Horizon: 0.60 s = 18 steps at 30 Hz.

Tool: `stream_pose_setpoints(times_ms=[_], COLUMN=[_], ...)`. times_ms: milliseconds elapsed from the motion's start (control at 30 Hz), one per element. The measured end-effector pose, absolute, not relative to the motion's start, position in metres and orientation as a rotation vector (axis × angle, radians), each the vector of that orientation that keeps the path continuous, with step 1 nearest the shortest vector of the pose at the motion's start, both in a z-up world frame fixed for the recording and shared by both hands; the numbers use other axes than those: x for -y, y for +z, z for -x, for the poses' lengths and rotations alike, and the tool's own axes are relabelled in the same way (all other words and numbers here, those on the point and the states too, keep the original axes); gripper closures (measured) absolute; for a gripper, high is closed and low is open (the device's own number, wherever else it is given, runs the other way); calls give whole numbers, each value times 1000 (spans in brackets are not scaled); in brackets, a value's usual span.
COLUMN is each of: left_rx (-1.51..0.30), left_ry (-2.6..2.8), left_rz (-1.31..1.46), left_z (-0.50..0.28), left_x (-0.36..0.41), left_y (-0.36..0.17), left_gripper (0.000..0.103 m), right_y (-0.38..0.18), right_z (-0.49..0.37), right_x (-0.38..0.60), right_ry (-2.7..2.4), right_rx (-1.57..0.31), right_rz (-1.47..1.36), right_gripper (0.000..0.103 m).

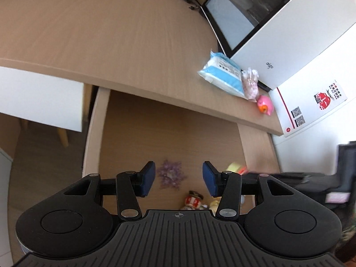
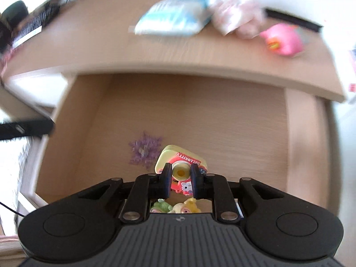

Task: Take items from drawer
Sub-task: 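Grasp the red-yellow lens-shaped toy in the drawer with the right tool, then place the red-yellow toy on the desk with the right tool while the left tool reaches into the drawer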

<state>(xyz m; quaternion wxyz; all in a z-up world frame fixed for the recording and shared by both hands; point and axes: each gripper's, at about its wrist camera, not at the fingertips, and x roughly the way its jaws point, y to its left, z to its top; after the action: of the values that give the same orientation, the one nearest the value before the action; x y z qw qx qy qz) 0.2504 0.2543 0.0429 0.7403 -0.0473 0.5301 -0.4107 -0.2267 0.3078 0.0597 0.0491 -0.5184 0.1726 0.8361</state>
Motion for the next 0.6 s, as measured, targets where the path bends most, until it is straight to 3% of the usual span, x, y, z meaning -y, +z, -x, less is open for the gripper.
stream_pose_setpoints(times_ms=[133, 367, 500, 600], left_rx=[-1167, -1157, -1173, -1182], left_ry=[-923, -978, -987, -1005], left_rz=[94, 61, 12, -45], left_z=[-250, -246, -244, -241], left_x=[-249, -247, -244, -240], left_y=[44, 49, 48, 47], left_gripper=[52, 52, 52, 52], right_y=[101, 175, 184, 177], right_z=[211, 219, 256, 269], right_x=[-324, -383, -418, -431], right_ry=[2580, 2649, 2638, 2589], right_rx=[-600, -518, -443, -441], right_rz=[1421, 1056, 960, 940], right_gripper=[86, 86, 86, 77])
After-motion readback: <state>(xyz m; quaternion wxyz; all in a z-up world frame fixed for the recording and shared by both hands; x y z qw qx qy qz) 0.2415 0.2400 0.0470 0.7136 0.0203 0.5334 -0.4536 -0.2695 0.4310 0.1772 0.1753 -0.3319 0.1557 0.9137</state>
